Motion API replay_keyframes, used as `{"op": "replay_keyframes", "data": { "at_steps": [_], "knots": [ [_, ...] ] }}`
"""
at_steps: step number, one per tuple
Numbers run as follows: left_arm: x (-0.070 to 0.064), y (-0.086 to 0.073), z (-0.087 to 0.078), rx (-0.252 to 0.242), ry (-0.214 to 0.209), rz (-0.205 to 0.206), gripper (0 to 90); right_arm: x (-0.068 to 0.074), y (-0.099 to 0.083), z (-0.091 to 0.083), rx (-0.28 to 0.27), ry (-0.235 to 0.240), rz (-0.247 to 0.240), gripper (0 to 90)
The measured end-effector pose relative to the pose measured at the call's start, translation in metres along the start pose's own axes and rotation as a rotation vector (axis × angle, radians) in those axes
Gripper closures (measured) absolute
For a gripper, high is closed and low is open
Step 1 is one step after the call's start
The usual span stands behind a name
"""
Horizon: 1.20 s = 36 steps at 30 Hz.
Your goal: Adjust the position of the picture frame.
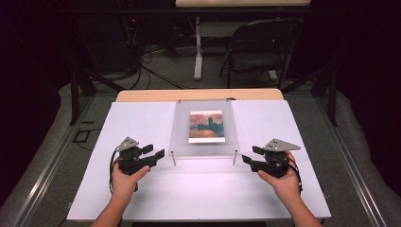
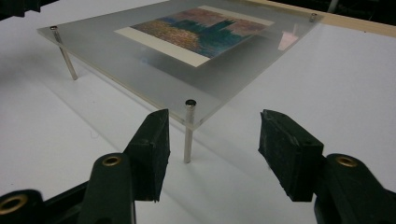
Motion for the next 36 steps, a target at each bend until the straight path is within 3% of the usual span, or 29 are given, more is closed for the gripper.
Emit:
{"op": "replay_keyframes", "data": {
  "at_steps": [3,7,11,14,20,25,29,33,36],
  "knots": [
    [0.004,0.006,0.007,0.001,0.002,-0.020,36.9,0.000,0.006,0.006,0.007,0.019,-0.009,43.2],
    [0.008,0.015,0.014,0.009,0.014,-0.016,36.9,-0.002,0.019,0.016,-0.012,0.046,0.000,40.6],
    [0.010,0.029,0.017,-0.003,-0.003,-0.020,37.1,-0.009,0.030,0.026,-0.010,0.027,0.001,36.6],
    [0.010,0.040,0.022,-0.015,-0.006,0.001,37.2,-0.016,0.037,0.033,-0.005,0.021,0.010,36.7],
    [0.008,0.059,0.032,-0.035,-0.031,-0.009,37.4,-0.033,0.050,0.050,0.015,0.004,0.060,37.7],
    [0.008,0.072,0.039,-0.034,-0.016,0.015,37.4,-0.048,0.060,0.059,0.015,-0.021,0.126,37.1],
    [0.006,0.081,0.043,-0.021,0.003,-0.002,37.1,-0.057,0.070,0.062,0.008,-0.055,0.124,37.1],
    [0.004,0.090,0.051,-0.010,0.035,0.024,36.5,-0.064,0.076,0.066,0.026,-0.080,0.113,37.1],
    [0.004,0.095,0.059,-0.008,0.042,0.021,36.5,-0.066,0.082,0.069,0.028,-0.082,0.118,36.9]
  ]
}}
Point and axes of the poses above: each handheld gripper's, and its own axes: z roughly forward along the jaws, y roughly out of its top, x roughly to its left, the point moved 7 cm from there along z, roughly forward along the jaws, and after that the axes turned 4 degrees about -z, right-handed, at the moved point
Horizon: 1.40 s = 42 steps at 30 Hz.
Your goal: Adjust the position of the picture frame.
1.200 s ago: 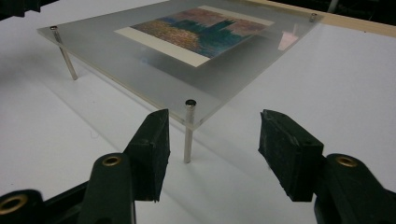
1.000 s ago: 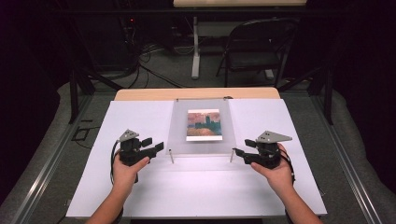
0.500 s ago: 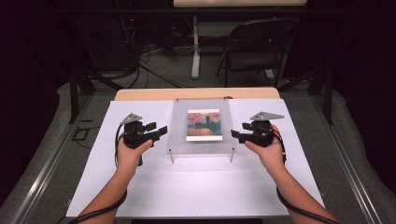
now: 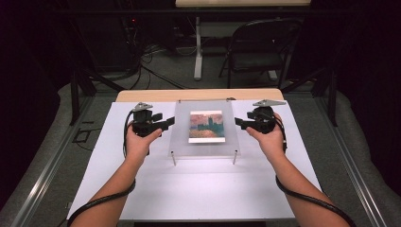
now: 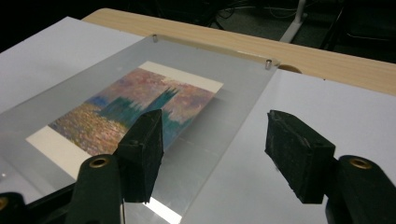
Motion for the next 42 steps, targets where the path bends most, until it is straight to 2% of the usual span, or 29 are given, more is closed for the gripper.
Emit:
{"op": "replay_keyframes", "data": {
  "at_steps": [6,10,13,20,25,29,39,42],
  "knots": [
    [0.005,0.004,0.022,0.022,0.006,-0.024,38.6,-0.001,0.010,0.013,-0.004,0.003,0.030,36.3],
    [0.011,0.007,0.032,0.034,0.022,-0.038,40.3,-0.001,0.013,0.023,0.006,0.003,0.008,36.3],
    [0.017,0.009,0.037,0.030,0.023,-0.068,40.2,-0.004,0.014,0.031,0.019,-0.004,0.008,36.3],
    [0.035,0.010,0.043,0.025,0.082,-0.086,38.7,-0.011,0.015,0.046,0.031,-0.007,0.050,36.4],
    [0.043,0.008,0.051,0.024,0.081,-0.113,38.7,-0.014,0.014,0.056,0.031,0.001,0.088,36.4],
    [0.046,0.005,0.056,0.043,0.084,-0.116,38.8,-0.021,0.011,0.064,0.056,-0.031,0.085,36.4],
    [0.044,-0.010,0.072,0.104,0.044,-0.140,38.9,-0.028,-0.001,0.075,0.102,-0.031,0.128,37.7],
    [0.045,-0.015,0.075,0.121,0.044,-0.141,39.0,-0.029,-0.006,0.078,0.118,-0.023,0.134,37.8]
  ]
}}
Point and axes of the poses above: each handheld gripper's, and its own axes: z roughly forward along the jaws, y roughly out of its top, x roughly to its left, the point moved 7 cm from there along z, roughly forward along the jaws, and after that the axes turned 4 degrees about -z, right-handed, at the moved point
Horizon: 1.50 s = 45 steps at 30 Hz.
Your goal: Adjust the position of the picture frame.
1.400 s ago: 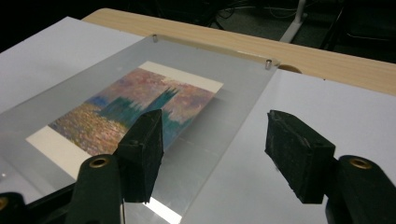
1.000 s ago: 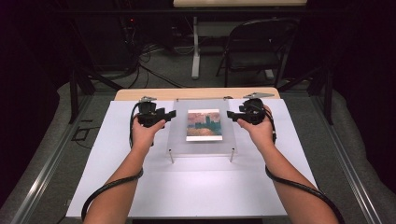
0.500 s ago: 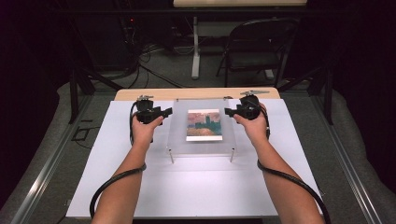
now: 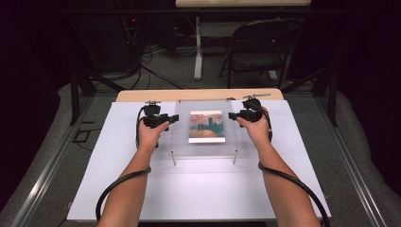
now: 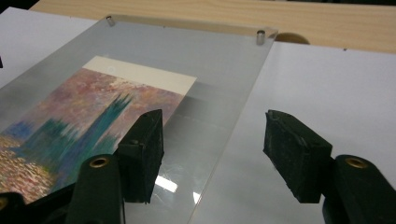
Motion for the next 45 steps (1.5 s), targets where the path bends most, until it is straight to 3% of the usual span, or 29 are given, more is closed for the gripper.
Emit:
{"op": "replay_keyframes", "data": {
  "at_steps": [13,26,33,45],
  "knots": [
    [0.000,-0.010,0.008,0.042,-0.053,-0.041,39.3,-0.001,-0.019,0.010,0.048,0.049,0.063,38.6],
    [-0.005,-0.014,0.019,0.070,-0.082,-0.060,38.0,0.009,-0.019,0.019,0.050,0.126,0.112,37.5],
    [-0.004,-0.014,0.021,0.083,-0.093,-0.088,36.4,0.010,-0.018,0.022,0.063,0.117,0.121,34.0],
    [-0.006,-0.018,0.022,0.097,-0.137,-0.137,33.6,0.008,-0.019,0.024,0.066,0.145,0.155,33.4]
  ]
}}
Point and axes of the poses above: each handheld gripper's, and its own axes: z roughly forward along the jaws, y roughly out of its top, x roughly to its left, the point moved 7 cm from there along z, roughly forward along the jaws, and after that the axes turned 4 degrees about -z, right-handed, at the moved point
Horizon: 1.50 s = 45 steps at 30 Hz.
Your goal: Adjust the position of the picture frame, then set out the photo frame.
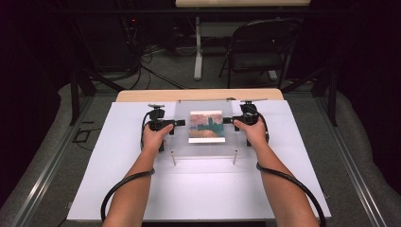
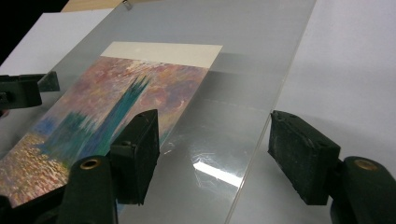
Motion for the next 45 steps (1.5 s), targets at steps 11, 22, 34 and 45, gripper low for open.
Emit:
{"op": "replay_keyframes", "data": {
  "at_steps": [11,22,34,45],
  "knots": [
    [-0.002,-0.001,0.002,0.013,-0.012,-0.033,33.0,0.002,-0.002,0.003,0.008,0.045,0.048,32.0],
    [-0.004,0.001,0.002,0.019,0.013,-0.047,33.6,0.003,-0.002,0.002,0.016,0.033,0.037,31.9],
    [-0.004,0.003,-0.004,0.003,0.013,-0.068,38.6,0.005,0.001,-0.002,0.010,0.021,0.002,32.4],
    [-0.013,0.007,-0.018,-0.030,0.009,-0.046,42.5,0.015,0.007,-0.013,-0.037,0.004,-0.048,33.0]
  ]
}}
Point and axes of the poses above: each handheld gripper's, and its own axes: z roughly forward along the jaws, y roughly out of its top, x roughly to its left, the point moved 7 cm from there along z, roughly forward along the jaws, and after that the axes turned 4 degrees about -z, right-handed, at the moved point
